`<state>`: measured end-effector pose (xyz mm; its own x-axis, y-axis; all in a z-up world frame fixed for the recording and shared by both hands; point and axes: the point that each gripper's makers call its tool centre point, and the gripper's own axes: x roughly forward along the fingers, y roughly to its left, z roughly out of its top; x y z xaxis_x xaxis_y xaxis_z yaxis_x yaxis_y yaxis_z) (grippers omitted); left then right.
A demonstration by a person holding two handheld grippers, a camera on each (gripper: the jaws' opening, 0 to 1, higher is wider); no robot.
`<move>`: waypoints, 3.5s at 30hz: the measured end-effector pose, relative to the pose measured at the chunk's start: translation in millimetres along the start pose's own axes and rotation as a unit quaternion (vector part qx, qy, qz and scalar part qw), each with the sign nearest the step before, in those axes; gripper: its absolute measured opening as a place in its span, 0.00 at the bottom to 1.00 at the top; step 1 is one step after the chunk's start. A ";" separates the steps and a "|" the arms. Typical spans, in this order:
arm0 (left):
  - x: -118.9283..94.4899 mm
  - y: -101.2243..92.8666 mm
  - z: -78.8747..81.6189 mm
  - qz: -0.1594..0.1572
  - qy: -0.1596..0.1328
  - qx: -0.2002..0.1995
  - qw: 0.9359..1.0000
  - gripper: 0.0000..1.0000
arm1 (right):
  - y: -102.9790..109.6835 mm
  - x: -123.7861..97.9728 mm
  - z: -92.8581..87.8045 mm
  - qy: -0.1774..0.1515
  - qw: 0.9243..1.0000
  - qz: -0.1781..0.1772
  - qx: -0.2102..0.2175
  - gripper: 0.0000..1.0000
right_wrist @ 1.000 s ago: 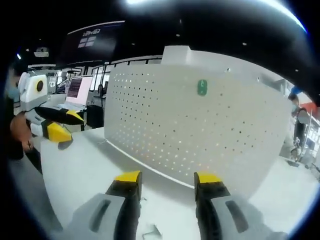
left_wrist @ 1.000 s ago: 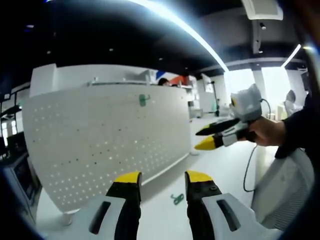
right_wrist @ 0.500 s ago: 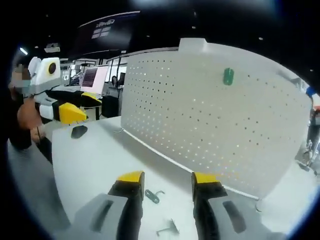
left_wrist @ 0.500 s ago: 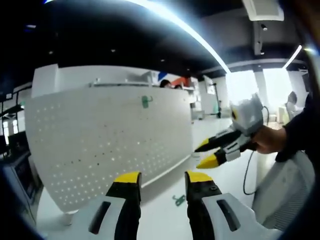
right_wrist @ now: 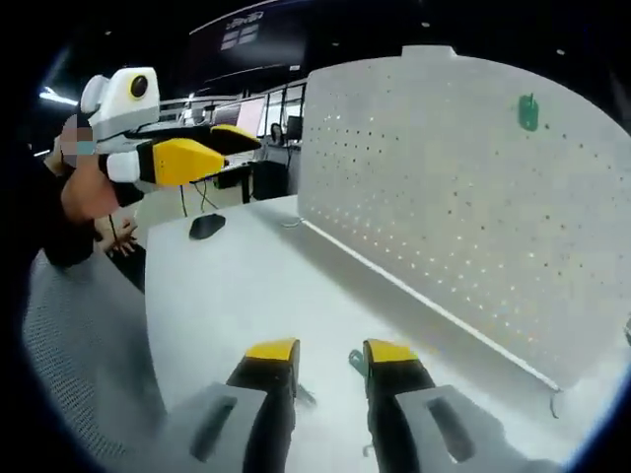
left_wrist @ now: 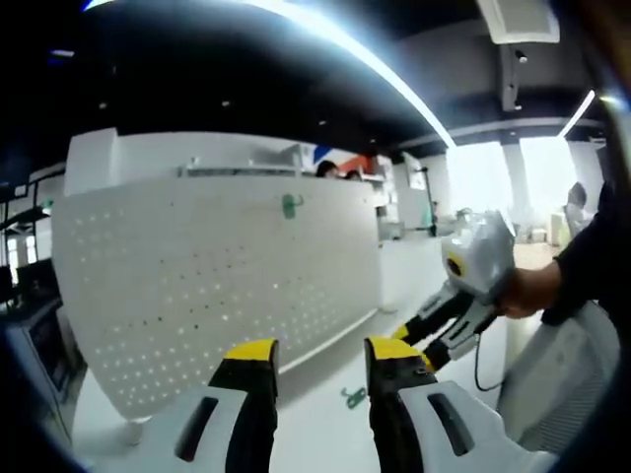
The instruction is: Insert the hook assembly into the mounting plate slot until the hook locks in place.
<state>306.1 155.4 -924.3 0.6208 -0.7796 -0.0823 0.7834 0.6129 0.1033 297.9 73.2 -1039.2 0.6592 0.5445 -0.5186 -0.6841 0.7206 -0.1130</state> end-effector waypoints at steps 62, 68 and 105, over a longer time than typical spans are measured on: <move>2.6 2.1 -10.9 -0.007 0.024 -0.001 1.000 0.33 | 6.6 39.0 -18.8 0.046 0.995 0.069 -0.060 0.00; 3.2 0.2 -12.4 -0.011 0.027 0.001 1.000 0.33 | 0.5 19.2 10.2 -0.026 0.997 0.070 -0.005 0.00; 3.5 -56.4 -2.0 -0.165 -0.009 -0.041 0.985 0.16 | 48.4 -67.7 106.1 -0.272 0.916 0.284 0.076 0.00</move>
<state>264.1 118.3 -932.5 0.3309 -0.9402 -0.0803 0.9431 0.3324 -0.0061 253.3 116.7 -919.6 0.2957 0.9541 0.0468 -0.9413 0.2828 0.1842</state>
